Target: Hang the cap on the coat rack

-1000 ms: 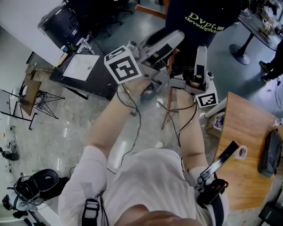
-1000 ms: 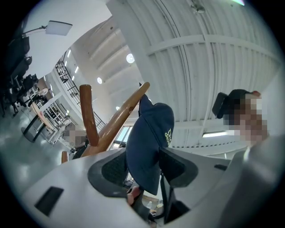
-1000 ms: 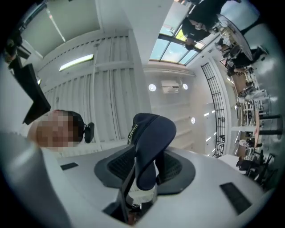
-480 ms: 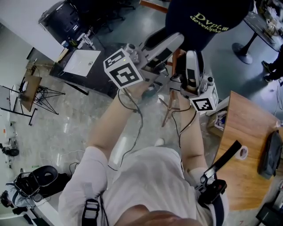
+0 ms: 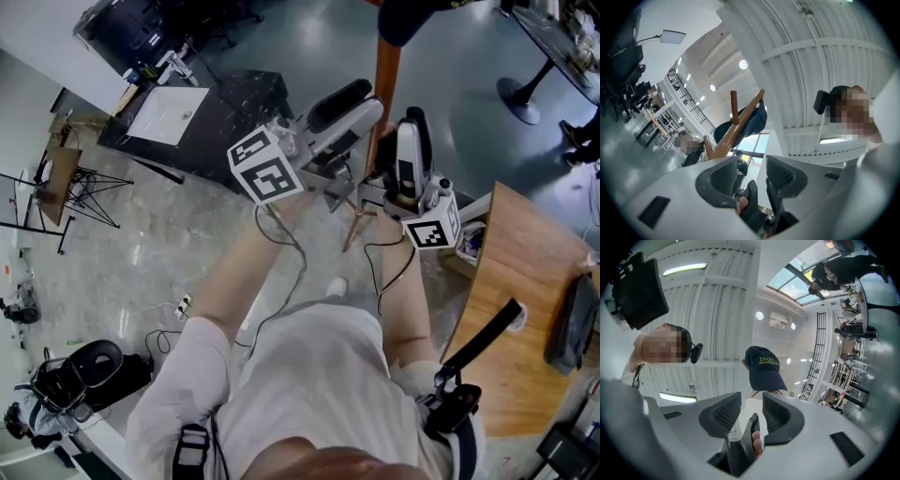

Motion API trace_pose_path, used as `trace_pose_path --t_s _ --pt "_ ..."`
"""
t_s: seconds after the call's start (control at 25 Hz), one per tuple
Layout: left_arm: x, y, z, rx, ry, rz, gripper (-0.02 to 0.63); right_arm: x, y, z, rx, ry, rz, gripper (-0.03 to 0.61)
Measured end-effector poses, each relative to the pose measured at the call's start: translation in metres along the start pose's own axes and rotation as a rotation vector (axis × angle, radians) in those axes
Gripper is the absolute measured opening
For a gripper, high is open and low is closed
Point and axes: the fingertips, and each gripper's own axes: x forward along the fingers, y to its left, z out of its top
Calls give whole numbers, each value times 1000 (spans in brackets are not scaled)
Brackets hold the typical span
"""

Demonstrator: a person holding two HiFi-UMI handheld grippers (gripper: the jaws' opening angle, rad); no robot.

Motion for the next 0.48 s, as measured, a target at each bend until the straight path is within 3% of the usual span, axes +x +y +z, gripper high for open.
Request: trace_pose_path --t_s 0.48 --pt "-53 39 -73 -161 -30 28 192 -60 -15 -61 2 159 -125 146"
